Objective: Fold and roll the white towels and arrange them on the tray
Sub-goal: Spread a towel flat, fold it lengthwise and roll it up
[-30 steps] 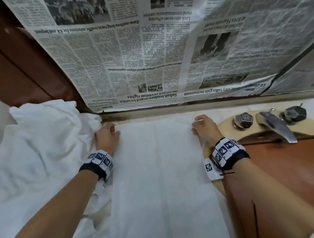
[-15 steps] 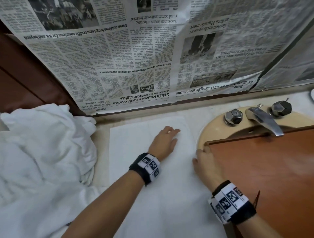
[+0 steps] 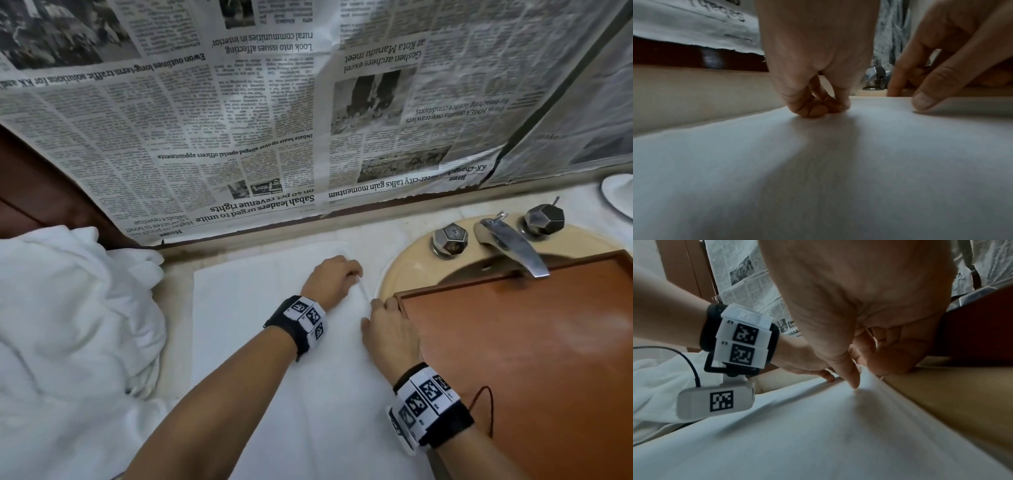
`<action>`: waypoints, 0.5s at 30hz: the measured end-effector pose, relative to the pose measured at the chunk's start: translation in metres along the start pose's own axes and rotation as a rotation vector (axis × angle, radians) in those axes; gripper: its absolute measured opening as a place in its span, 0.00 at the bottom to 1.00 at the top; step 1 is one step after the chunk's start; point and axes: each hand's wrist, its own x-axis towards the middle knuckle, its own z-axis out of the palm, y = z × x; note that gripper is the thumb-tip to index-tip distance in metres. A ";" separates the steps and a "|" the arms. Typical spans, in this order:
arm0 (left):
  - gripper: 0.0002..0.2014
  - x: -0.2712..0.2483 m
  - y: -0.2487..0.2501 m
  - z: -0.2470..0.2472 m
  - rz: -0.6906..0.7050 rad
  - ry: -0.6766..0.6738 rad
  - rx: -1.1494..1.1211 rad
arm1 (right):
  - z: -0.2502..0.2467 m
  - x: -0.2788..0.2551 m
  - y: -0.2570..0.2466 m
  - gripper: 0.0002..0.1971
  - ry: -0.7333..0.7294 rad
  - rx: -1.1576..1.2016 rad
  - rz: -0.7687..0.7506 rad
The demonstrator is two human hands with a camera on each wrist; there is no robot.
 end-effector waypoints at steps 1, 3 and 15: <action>0.08 -0.002 -0.003 -0.001 0.009 0.026 -0.040 | -0.001 -0.002 0.000 0.14 -0.004 -0.003 -0.001; 0.07 -0.007 -0.009 -0.002 0.024 0.083 -0.087 | -0.002 -0.007 0.001 0.14 -0.015 -0.018 -0.010; 0.08 -0.009 -0.001 0.009 -0.001 0.158 -0.131 | -0.020 -0.038 0.020 0.09 0.013 0.157 0.032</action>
